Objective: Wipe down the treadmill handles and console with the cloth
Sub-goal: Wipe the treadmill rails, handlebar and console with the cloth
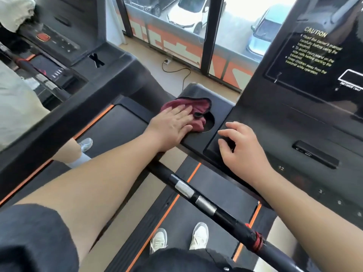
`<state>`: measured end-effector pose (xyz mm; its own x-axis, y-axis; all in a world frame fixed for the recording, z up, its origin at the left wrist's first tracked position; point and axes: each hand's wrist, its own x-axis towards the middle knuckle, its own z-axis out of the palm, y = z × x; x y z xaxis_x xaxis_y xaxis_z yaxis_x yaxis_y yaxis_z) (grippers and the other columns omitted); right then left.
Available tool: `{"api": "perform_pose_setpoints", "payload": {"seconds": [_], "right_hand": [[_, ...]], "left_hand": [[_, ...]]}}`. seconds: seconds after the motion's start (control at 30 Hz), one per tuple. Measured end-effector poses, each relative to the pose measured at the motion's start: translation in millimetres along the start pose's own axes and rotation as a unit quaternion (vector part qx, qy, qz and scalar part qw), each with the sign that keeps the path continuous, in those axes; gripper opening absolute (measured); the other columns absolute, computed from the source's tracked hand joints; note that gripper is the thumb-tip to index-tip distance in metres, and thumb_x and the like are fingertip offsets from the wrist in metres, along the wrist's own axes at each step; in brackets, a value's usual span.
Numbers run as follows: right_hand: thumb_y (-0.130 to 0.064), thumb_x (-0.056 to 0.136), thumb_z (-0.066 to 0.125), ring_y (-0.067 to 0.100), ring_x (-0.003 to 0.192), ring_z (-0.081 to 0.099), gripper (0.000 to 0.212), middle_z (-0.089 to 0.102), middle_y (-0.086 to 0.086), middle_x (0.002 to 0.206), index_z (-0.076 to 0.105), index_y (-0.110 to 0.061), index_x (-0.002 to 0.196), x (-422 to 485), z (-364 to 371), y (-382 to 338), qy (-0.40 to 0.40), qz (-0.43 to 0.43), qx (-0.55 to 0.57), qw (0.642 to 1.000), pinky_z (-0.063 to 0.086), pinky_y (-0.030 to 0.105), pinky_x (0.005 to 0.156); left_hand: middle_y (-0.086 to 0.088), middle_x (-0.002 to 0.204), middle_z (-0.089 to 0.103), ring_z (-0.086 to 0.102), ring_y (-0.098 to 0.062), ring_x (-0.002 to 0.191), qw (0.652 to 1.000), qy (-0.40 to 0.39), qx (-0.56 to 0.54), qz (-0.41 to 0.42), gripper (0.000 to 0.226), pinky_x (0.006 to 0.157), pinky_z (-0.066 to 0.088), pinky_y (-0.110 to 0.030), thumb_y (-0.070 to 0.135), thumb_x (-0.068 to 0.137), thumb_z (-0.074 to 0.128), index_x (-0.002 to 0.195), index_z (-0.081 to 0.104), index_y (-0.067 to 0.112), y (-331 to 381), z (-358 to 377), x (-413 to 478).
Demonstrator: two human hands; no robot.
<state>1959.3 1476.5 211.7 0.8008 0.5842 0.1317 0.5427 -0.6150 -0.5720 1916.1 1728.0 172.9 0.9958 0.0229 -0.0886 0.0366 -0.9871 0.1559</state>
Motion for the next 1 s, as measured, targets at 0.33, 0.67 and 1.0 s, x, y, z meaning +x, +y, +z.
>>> {"api": "perform_pose_setpoints", "payload": {"seconds": [0.33,0.67,1.0], "right_hand": [[-0.019,0.094,0.064,0.012,0.096,0.067,0.019,0.071,-0.010,0.104,0.074,-0.020,0.110,-70,42,-46,-0.038,0.040,0.090,0.994,0.055,0.039,0.089],[-0.057,0.083,0.068,0.018,0.130,0.049,0.070,0.053,-0.006,0.136,0.050,-0.026,0.142,-118,46,-54,-0.168,0.213,-0.100,0.957,0.048,0.042,0.100],[-0.050,0.081,0.070,0.021,0.110,0.059,0.037,0.058,-0.004,0.106,0.065,-0.024,0.107,-149,28,-38,-0.186,0.263,-0.217,0.921,0.053,0.035,0.081]], "left_hand": [[0.009,0.162,0.038,0.036,-0.015,0.149,0.971,0.065,-0.139,-0.184,0.040,0.104,0.046,-0.042,0.035,0.110,0.035,0.148,0.049,0.034,-7,7,-117],[-0.016,0.130,0.066,0.050,-0.042,0.135,0.998,0.017,-0.021,-0.055,0.053,0.110,0.043,-0.048,0.028,0.103,0.023,0.113,0.069,0.007,-5,10,-150],[0.002,0.081,0.069,0.063,-0.029,0.093,0.997,0.071,0.006,-0.023,0.038,0.119,0.023,-0.044,0.029,0.101,0.034,0.086,0.069,0.024,28,58,-127]]}}
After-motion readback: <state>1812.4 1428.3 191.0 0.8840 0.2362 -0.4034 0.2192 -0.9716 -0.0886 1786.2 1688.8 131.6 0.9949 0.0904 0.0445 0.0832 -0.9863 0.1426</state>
